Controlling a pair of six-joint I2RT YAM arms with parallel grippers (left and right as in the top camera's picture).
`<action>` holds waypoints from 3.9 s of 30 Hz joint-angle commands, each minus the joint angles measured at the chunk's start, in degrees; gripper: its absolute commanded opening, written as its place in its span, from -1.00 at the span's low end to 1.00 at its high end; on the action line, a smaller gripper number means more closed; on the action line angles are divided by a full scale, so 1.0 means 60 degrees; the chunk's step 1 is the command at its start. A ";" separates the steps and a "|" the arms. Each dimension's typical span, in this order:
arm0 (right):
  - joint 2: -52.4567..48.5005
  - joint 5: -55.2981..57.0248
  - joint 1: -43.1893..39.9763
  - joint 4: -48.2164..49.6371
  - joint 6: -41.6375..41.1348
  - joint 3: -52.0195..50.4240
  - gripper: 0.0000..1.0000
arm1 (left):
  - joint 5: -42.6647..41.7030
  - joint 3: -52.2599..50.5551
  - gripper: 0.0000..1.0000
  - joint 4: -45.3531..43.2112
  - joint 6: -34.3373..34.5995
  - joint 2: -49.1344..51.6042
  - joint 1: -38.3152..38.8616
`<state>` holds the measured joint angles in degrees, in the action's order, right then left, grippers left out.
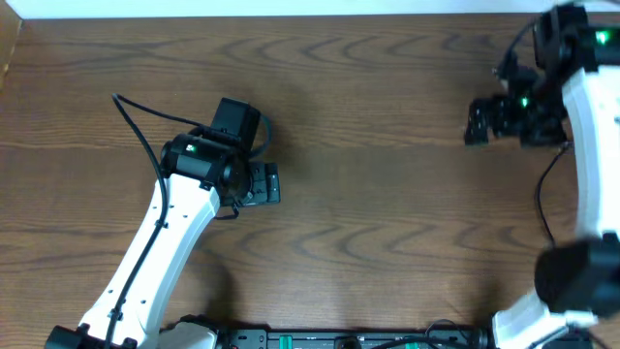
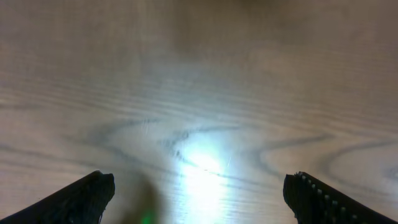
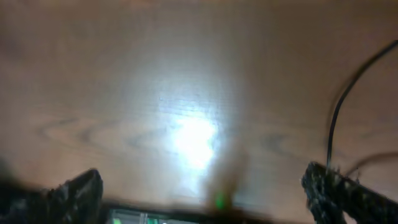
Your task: Untangle cables
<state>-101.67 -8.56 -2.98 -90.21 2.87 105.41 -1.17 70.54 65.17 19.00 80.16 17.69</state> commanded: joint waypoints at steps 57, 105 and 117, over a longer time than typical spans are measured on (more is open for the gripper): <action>1.2065 0.0273 0.0291 0.8699 -0.0579 -1.0826 0.98 | 0.1096 -0.4051 0.86 -0.1876 -0.0197 -0.9500 0.0004; 1.6881 0.0514 0.1319 1.4386 -0.0361 -1.7515 0.99 | 0.1096 -0.4051 0.86 -0.1876 -0.0197 -0.9500 0.0004; 1.6881 0.0514 0.1319 1.4386 -0.0361 -1.7515 0.99 | 0.0091 -0.4991 0.86 -0.2557 -0.1067 -0.9803 -0.1483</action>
<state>-0.69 -5.74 4.73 -3.64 0.27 0.38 3.57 44.29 52.49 17.23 22.74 11.77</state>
